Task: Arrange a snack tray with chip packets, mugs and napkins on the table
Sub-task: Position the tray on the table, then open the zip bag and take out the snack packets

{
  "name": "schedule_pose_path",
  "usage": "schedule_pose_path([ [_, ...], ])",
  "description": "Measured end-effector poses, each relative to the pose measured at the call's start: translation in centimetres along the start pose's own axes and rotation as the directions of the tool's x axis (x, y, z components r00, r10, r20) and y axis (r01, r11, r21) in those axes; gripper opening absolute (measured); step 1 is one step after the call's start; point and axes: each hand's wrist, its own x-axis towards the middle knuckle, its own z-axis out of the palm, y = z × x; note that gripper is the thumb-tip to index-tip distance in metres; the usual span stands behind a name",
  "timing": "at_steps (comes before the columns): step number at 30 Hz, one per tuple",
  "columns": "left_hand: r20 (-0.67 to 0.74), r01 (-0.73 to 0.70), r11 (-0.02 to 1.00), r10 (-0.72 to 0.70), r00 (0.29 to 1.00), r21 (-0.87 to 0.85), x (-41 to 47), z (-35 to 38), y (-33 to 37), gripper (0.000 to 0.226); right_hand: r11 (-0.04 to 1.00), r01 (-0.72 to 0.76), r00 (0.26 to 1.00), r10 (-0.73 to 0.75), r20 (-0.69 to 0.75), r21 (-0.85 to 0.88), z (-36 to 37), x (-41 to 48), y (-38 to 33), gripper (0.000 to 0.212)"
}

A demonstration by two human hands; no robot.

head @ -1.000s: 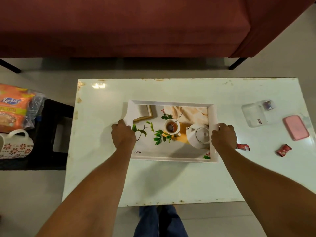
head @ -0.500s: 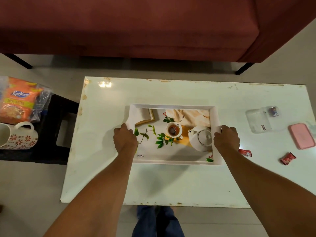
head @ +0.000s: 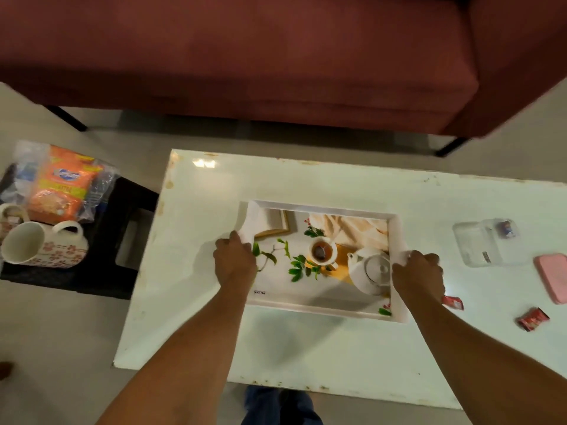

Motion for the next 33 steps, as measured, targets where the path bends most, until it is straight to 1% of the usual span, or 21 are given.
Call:
schedule_pose_path([
  [2,-0.034,-0.025,0.998,0.027,0.999,0.05,-0.6,-1.4,0.0,0.053,0.999,0.015,0.998,-0.019,-0.068,-0.051,-0.5,-0.4,-1.1,0.042],
  [3,-0.068,-0.052,0.996,0.057,0.996,0.075,-0.9,-2.5,0.0,0.058,0.997,0.057,0.992,-0.063,-0.107,-0.056,-0.9,-0.8,-2.2,0.045],
  [5,-0.143,-0.139,0.984,0.154,0.978,0.113,-0.9,-5.2,-0.1,0.062,0.975,0.215,0.965,-0.222,-0.142,-0.057,-1.9,-1.7,-5.6,0.047],
  [6,-0.184,-0.182,0.976,0.202,0.962,0.118,-0.7,-7.2,-0.3,0.062,0.944,0.323,0.935,-0.329,-0.132,-0.067,-2.6,-2.4,-8.1,0.048],
  [8,-0.253,-0.245,0.961,0.27,0.929,0.125,-0.4,-11.7,-0.9,0.062,0.846,0.524,0.841,-0.532,-0.099,-0.099,-4.0,-4.7,-13.6,0.049],
  [9,-0.295,-0.262,0.957,0.288,0.911,0.125,-0.1,-14.3,-1.4,0.062,0.793,0.601,0.788,-0.609,-0.094,-0.101,-4.7,-6.2,-16.7,0.049],
  [11,-0.375,-0.275,0.955,0.296,0.879,0.11,0.6,-19.0,-2.8,0.061,0.698,0.714,0.692,-0.715,-0.099,-0.055,-6.0,-9.9,-22.8,0.047],
  [13,-0.442,-0.245,0.964,0.267,0.857,0.106,1.4,-23.3,-5.2,0.061,0.578,0.816,0.576,-0.809,-0.116,0.018,-6.5,-14.2,-28.8,0.044],
  [14,-0.464,-0.227,0.968,0.25,0.85,0.105,1.9,-25.1,-6.7,0.061,0.526,0.85,0.526,-0.843,-0.113,0.03,-6.4,-16.3,-31.7,0.044],
  [16,-0.485,-0.196,0.976,0.216,0.847,0.093,3.1,-27.9,-9.7,0.06,0.453,0.891,0.454,-0.887,-0.078,0.035,-5.7,-19.9,-36.5,0.047],
  [18,-0.491,-0.163,0.984,0.177,0.853,0.072,4.6,-29.9,-12.9,0.057,0.397,0.915,0.401,-0.915,-0.042,0.074,-4.0,-23.0,-40.7,0.048],
  [19,-0.481,-0.149,0.986,0.163,0.862,0.068,5.5,-30.7,-14.5,0.056,0.384,0.918,0.388,-0.921,-0.029,0.096,-2.8,-24.2,-42.4,0.048],
  [20,-0.454,-0.138,0.988,0.156,0.877,0.072,6.4,-31.2,-15.6,0.056,0.384,0.916,0.388,-0.921,-0.015,0.118,-1.8,-25.0,-43.8,0.048],
  [23,-0.337,-0.121,0.992,0.129,0.932,0.043,9.9,-32.0,-18.8,0.056,0.427,0.886,0.428,-0.903,0.034,0.18,2.6,-27.1,-47.6,0.045],
  [26,-0.219,-0.123,0.992,0.118,0.969,-0.01,13.1,-31.9,-20.8,0.062,0.506,0.835,0.492,-0.863,0.118,0.217,7.0,-28.0,-50.6,0.049],
  [28,-0.147,-0.124,0.992,0.123,0.981,0.004,15.3,-31.3,-21.6,0.067,0.576,0.786,0.551,-0.818,0.168,0.225,9.7,-27.9,-52.5,0.058],
  [30,-0.086,-0.131,0.99,0.135,0.987,0.046,17.3,-30.8,-22.2,0.072,0.655,0.707,0.628,-0.755,0.192,0.267,11.7,-27.2,-53.8,0.063],
  [33,-0.007,-0.137,0.983,0.139,0.99,0.119,20.2,-30.2,-22.5,0.072,0.783,0.511,0.764,-0.603,0.23,0.355,14.2,-25.7,-55.7,0.072],
])
